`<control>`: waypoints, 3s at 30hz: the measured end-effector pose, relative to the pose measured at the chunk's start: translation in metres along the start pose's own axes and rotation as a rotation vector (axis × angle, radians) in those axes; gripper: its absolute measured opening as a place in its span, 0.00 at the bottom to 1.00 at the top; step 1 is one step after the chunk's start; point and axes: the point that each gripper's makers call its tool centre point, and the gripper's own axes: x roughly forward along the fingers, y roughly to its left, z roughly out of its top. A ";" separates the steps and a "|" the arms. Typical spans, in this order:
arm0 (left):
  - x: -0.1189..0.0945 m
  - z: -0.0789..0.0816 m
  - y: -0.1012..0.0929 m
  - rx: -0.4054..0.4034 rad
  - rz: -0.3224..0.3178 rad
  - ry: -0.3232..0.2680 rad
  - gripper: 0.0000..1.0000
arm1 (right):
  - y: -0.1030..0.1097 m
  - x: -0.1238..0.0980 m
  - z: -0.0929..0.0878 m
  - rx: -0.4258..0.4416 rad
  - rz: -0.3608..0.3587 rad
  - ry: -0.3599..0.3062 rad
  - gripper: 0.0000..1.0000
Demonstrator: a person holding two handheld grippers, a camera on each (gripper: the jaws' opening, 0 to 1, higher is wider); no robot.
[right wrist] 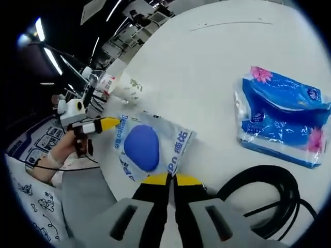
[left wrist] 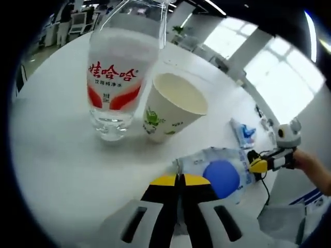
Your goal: Arrange the tabletop items into an orderly group along one side of the table until the central work area is clear of visible clutter.
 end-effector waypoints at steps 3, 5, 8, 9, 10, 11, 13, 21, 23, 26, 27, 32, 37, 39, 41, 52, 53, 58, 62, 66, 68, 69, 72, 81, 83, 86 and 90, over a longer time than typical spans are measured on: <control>0.000 -0.001 0.001 0.000 0.002 -0.003 0.00 | 0.000 0.000 0.001 0.011 0.000 -0.010 0.00; 0.001 -0.001 0.001 -0.001 0.002 -0.008 0.00 | 0.001 0.000 -0.001 0.009 -0.001 -0.005 0.00; 0.002 -0.001 0.003 -0.004 0.004 -0.006 0.00 | 0.000 0.001 -0.001 0.009 -0.002 -0.009 0.00; 0.003 0.000 0.004 -0.004 0.004 -0.008 0.00 | 0.000 0.001 -0.001 0.010 -0.001 -0.009 0.01; 0.003 0.000 0.004 -0.002 0.004 -0.008 0.00 | 0.000 0.001 -0.001 0.010 -0.003 -0.011 0.01; 0.003 0.000 0.005 0.002 0.005 -0.009 0.00 | 0.000 0.001 -0.001 0.011 -0.004 -0.013 0.01; 0.005 0.000 0.007 0.014 0.006 -0.015 0.00 | 0.000 0.002 -0.001 0.007 -0.004 -0.016 0.03; 0.006 -0.003 0.009 0.038 0.011 -0.017 0.06 | 0.001 0.002 -0.004 -0.021 -0.016 -0.007 0.10; 0.005 -0.003 0.008 0.039 0.007 -0.014 0.08 | 0.002 0.001 -0.001 -0.022 -0.018 -0.018 0.12; 0.002 -0.005 0.008 0.033 0.007 -0.013 0.17 | 0.003 -0.002 0.002 -0.041 -0.029 -0.027 0.14; 0.000 -0.005 0.008 0.032 0.006 -0.015 0.19 | 0.004 -0.002 0.003 -0.047 -0.031 -0.027 0.16; -0.009 -0.007 0.004 0.018 -0.014 0.004 0.18 | 0.003 -0.011 0.010 -0.111 -0.096 -0.056 0.23; -0.020 -0.018 0.004 0.033 -0.011 0.041 0.14 | -0.003 -0.018 0.003 -0.187 -0.209 -0.022 0.20; -0.024 -0.024 0.004 0.031 -0.010 0.051 0.14 | 0.003 -0.016 0.000 -0.158 -0.197 -0.029 0.19; -0.027 -0.030 0.003 0.021 -0.010 0.061 0.13 | 0.008 -0.014 -0.003 -0.148 -0.171 -0.035 0.16; -0.027 -0.055 -0.001 -0.001 -0.033 0.124 0.10 | 0.004 -0.006 -0.012 -0.092 -0.175 -0.036 0.11; -0.026 -0.057 -0.002 -0.004 -0.038 0.131 0.09 | 0.004 -0.006 -0.013 -0.091 -0.174 -0.033 0.11; -0.022 -0.060 0.000 -0.011 -0.042 0.142 0.09 | 0.005 -0.004 -0.015 -0.092 -0.170 -0.027 0.09; -0.020 -0.063 0.003 -0.017 -0.039 0.149 0.05 | 0.003 -0.001 -0.019 -0.087 -0.166 -0.016 0.08; -0.020 -0.064 0.000 -0.020 -0.037 0.147 0.04 | 0.002 -0.001 -0.019 -0.084 -0.162 -0.017 0.03; -0.020 -0.065 -0.002 -0.033 -0.038 0.147 0.03 | 0.001 0.000 -0.019 -0.080 -0.161 -0.016 0.02; -0.019 -0.065 -0.002 -0.033 -0.038 0.147 0.02 | 0.001 0.000 -0.019 -0.078 -0.160 -0.018 0.02; -0.018 -0.065 -0.003 -0.037 -0.036 0.142 0.01 | 0.003 0.000 -0.019 -0.075 -0.154 -0.022 0.00; -0.020 -0.051 -0.019 0.003 -0.076 0.078 0.00 | 0.007 -0.011 -0.013 -0.102 -0.169 -0.052 0.00; -0.021 -0.047 -0.022 0.003 -0.079 0.070 0.00 | 0.009 -0.017 -0.010 -0.095 -0.167 -0.063 0.00; -0.020 -0.036 -0.032 0.017 -0.100 0.049 0.00 | 0.009 -0.024 -0.006 -0.101 -0.179 -0.085 0.00; -0.017 -0.022 -0.039 0.035 -0.116 0.022 0.00 | 0.007 -0.034 0.003 -0.103 -0.193 -0.124 0.00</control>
